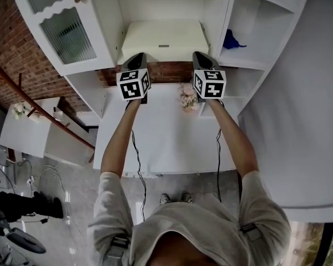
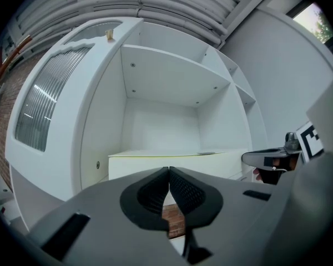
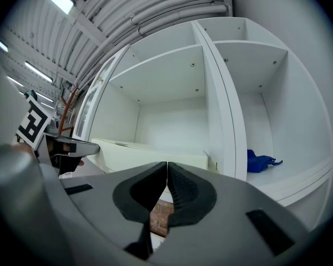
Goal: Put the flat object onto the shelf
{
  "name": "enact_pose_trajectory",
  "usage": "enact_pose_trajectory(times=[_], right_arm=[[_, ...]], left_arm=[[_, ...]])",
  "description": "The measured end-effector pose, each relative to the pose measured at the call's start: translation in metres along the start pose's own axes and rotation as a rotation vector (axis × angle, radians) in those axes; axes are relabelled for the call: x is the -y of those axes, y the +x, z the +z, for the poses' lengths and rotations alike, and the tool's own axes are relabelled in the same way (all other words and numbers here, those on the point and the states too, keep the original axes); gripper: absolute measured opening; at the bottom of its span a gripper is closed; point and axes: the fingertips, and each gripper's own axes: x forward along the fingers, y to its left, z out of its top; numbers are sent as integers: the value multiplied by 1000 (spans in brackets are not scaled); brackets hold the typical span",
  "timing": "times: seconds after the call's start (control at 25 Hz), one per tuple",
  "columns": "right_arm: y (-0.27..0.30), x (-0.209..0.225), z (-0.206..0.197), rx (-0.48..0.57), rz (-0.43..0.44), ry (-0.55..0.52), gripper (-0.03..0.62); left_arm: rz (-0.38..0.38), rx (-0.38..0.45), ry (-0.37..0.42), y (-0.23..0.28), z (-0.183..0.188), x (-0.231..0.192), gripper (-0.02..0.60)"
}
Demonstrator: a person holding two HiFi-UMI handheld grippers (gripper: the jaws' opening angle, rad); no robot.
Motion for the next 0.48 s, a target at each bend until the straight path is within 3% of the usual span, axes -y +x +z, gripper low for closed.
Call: enact_pose_trajectory(times=[0.48], right_arm=[[-55,-25,0,71,41,-25,29]], left_arm=[[-29,13,6,-49,-22,18,17]])
